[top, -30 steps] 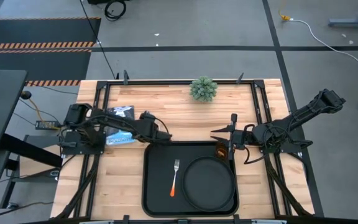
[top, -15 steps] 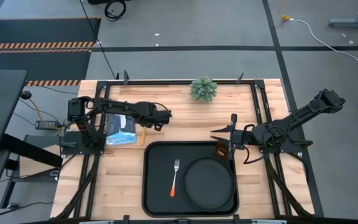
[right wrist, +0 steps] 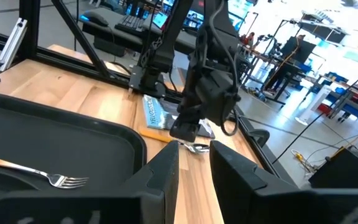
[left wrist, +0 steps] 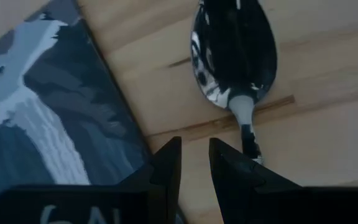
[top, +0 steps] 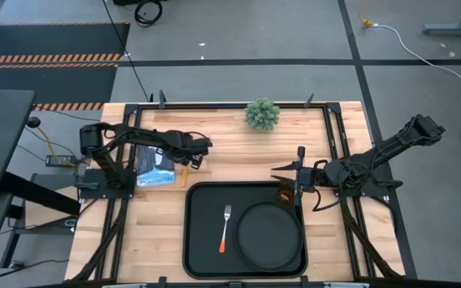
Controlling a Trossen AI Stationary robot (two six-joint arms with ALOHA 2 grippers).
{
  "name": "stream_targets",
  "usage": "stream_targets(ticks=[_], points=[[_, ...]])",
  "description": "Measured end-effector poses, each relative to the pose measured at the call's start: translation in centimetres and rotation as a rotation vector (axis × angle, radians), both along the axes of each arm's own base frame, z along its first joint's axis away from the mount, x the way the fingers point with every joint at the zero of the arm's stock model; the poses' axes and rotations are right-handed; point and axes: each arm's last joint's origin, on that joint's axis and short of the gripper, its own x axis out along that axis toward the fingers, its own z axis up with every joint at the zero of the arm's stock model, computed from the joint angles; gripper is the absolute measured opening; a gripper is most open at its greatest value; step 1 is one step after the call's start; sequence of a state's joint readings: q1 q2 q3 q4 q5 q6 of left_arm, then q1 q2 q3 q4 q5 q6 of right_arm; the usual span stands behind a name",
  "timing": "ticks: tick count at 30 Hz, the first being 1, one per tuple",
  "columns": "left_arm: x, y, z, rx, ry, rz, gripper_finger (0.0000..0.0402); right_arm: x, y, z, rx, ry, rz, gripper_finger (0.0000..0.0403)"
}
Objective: Pick and place plate/cup/fork/spoon on tray
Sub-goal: Put the yellow spoon on the black tray to the left of the orange fork
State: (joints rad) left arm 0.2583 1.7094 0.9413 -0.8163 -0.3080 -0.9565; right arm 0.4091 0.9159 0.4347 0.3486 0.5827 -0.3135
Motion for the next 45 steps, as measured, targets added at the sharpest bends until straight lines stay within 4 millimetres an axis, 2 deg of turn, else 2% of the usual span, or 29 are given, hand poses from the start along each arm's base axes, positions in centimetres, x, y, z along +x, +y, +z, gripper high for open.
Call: stream_targets(ticks=[7,11,15,23,33,37,45], points=[[-1.1,-0.1,1.0,-0.031,-0.146,0.040,0.0092,0.0,0.0,0.1,0.005,-0.009,0.000,0.0097],[-0.8,-0.5,1.6,-0.032,-0.198,0.057,0.0095,0.0,0.0,0.1,0.015,-0.016,0.006,0.0097],[-0.5,-0.9,1.6,-0.056,-0.216,0.043,0.0116,0.0,0.0,0.1,0.015,-0.016,0.007,0.0097],[0.0,-1.4,0.8,-0.061,-0.217,0.044,0.0167,0.0,0.0,0.2,0.010,-0.018,0.013,0.0097],[0.5,-1.5,-1.0,-0.091,-0.160,0.050,0.0171,0.1,0.1,0.2,0.017,-0.022,0.038,0.0097],[0.6,-1.5,-1.3,-0.112,-0.155,0.050,0.0148,0.1,0.1,0.2,0.019,-0.022,0.037,0.0097],[0.6,-1.7,-1.4,-0.132,-0.157,0.050,0.0050,0.0,0.1,0.2,0.019,-0.022,0.036,0.0097]])
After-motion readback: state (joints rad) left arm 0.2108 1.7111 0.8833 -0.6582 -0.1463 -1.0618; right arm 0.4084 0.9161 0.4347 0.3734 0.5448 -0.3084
